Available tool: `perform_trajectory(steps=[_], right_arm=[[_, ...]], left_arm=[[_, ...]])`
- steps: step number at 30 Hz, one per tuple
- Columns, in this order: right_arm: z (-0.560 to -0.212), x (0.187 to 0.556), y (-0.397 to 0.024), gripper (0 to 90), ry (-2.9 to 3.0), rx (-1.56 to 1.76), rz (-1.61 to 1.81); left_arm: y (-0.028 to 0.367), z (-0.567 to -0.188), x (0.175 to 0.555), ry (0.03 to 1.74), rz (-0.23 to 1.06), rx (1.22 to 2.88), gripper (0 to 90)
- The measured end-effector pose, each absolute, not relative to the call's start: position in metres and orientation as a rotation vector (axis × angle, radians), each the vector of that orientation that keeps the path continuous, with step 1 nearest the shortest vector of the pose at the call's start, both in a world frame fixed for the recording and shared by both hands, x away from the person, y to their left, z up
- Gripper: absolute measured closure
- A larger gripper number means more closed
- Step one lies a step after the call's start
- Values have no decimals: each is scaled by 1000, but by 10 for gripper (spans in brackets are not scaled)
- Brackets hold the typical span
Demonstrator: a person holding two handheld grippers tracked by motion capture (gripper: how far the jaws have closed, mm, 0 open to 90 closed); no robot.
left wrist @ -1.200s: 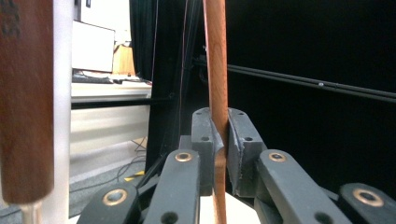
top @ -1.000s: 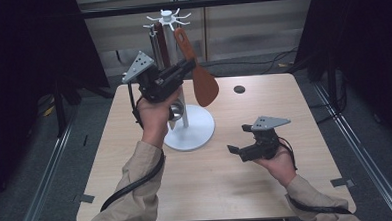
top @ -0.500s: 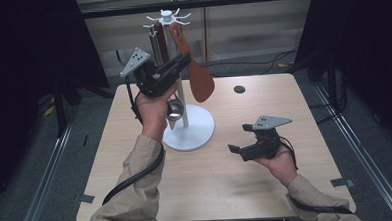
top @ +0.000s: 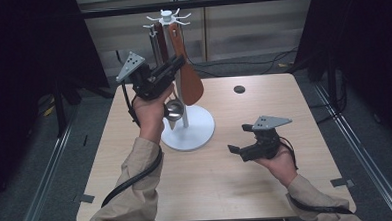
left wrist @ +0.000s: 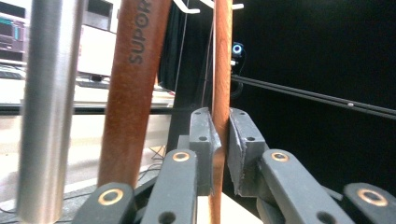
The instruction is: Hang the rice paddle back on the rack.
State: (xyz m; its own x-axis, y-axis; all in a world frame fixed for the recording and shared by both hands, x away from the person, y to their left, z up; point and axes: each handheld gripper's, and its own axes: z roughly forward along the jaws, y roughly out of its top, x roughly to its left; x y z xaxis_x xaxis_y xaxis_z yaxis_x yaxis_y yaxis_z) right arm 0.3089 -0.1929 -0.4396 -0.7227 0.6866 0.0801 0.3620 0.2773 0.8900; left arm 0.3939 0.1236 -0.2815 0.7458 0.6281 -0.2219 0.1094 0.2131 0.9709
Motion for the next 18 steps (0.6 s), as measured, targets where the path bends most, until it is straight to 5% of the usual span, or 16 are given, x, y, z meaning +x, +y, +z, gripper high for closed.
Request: perform_trajectory(steps=[18], right_arm=[[-438, 310, -184, 67, 2249, 925, 1433]], left_arm=[[132, -296, 382, 699, 455, 1337, 553]])
